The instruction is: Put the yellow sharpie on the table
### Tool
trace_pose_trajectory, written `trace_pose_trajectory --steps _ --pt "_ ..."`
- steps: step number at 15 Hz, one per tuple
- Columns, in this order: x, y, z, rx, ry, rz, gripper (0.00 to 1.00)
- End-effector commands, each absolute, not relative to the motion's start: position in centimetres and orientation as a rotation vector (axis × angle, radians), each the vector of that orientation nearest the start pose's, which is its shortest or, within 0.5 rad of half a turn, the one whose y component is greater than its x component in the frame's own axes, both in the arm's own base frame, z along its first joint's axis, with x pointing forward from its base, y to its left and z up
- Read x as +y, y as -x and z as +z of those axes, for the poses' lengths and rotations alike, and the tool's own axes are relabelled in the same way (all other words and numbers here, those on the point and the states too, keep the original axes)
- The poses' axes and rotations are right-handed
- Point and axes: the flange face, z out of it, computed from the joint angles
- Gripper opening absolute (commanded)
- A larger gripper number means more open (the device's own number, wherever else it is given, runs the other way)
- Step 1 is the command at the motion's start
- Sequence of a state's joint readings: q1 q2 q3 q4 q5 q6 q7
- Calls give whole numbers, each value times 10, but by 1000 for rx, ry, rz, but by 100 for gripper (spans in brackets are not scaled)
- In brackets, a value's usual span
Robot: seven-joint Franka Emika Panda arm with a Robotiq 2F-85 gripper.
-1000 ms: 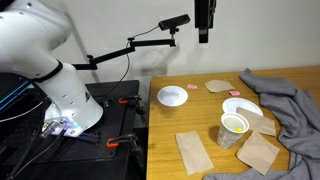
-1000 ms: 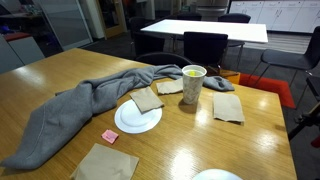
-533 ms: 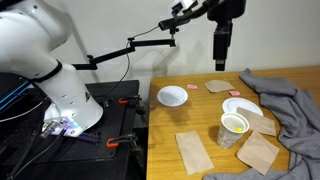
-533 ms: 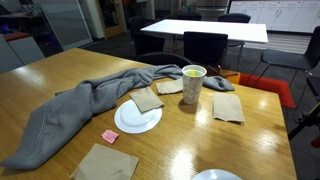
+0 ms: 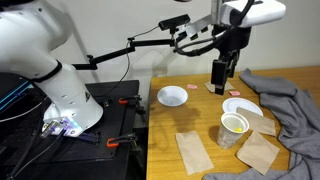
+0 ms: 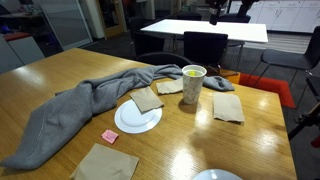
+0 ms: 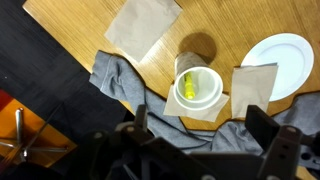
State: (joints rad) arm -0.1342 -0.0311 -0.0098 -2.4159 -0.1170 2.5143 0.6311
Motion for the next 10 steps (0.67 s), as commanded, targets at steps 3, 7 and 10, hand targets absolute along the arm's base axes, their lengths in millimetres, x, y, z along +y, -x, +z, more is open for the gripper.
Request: trace_pose_trajectory --steps 3,7,10 --pt "-77 -498 314 1276 2900 -205 100" --pt "-79 -494 312 1239 2929 -178 100" --pt "-79 -494 312 1239 2928 -180 100"
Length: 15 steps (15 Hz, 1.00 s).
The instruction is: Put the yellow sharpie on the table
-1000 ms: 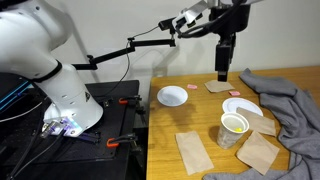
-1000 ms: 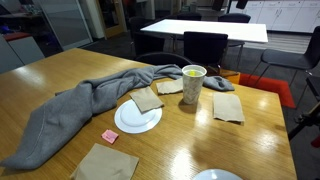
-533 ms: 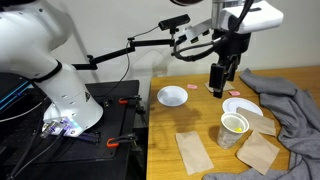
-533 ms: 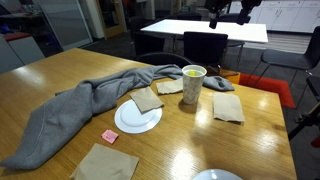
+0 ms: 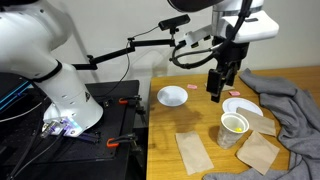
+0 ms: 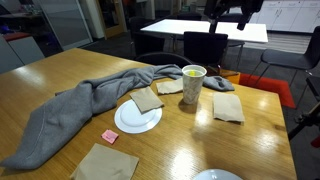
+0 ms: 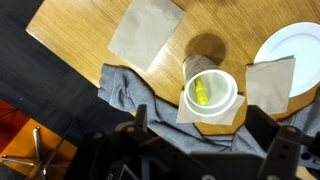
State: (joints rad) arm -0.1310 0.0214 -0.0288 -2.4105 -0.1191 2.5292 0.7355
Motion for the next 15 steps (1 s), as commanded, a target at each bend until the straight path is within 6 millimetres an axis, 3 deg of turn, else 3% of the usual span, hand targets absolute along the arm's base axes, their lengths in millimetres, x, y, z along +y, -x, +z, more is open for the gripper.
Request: trace_pose_trajectory --steps 1,7,11,12,13,15 --pt "-79 -495 311 1210 2940 -182 100" --pt "-83 -499 290 1248 2939 -162 100" --pt "-85 -507 278 1212 2927 -221 88" --pt "-84 -508 274 1204 2925 -243 80" --pt "-84 -510 271 1196 2923 -269 82" --pt "-83 -513 265 1184 2916 -318 78"
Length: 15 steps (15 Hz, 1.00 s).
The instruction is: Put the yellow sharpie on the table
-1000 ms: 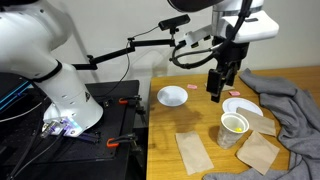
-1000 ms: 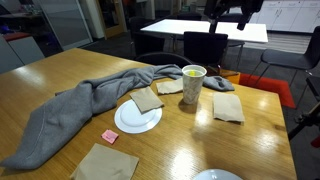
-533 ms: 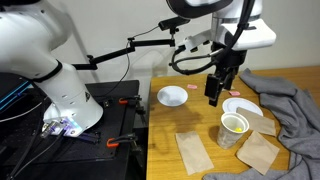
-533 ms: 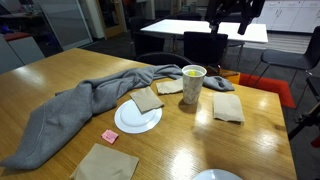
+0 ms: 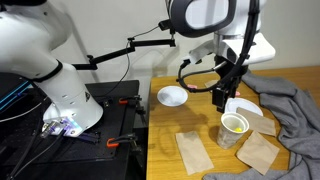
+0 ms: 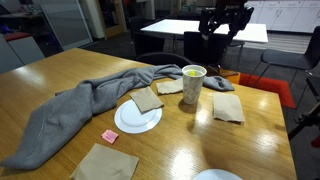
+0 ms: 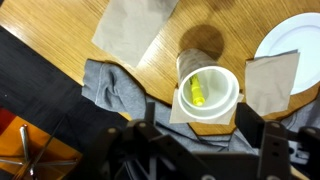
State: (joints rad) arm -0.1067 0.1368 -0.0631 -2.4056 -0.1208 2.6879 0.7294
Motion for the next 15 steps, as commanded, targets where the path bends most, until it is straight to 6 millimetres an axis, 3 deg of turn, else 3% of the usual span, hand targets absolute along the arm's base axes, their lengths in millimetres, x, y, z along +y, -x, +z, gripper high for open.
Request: trace_pose_trajectory --steps 1,15 --pt "-84 -515 262 1176 2912 -338 78" --pt "-85 -547 221 1181 2941 -315 58"
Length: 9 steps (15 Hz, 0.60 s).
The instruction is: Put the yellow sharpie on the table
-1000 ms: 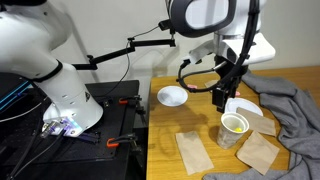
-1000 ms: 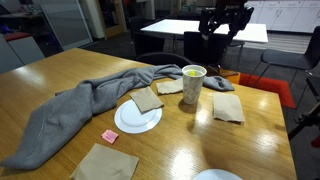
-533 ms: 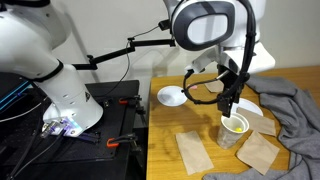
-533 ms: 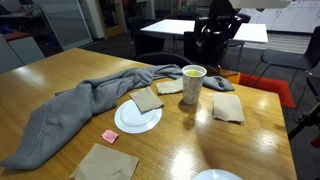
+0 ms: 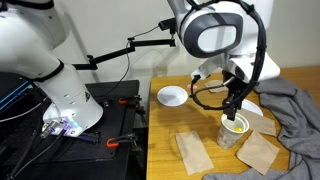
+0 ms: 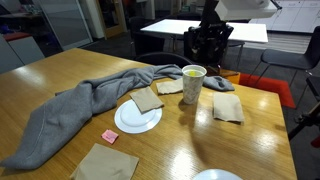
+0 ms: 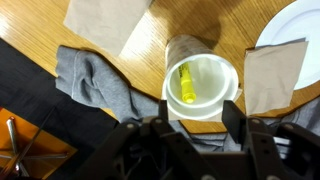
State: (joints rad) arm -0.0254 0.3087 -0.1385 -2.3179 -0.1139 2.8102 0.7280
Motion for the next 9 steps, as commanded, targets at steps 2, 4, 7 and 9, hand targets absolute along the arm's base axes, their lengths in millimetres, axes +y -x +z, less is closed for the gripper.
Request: trace_pose_trajectory --steps 2,4,7,9 --pt "-86 -551 215 1183 2949 -308 54" --pt "-86 -553 208 1184 2956 -299 45" --pt "-87 -556 201 1182 2962 -281 42" --pt "-86 -558 196 1182 2963 -273 40"
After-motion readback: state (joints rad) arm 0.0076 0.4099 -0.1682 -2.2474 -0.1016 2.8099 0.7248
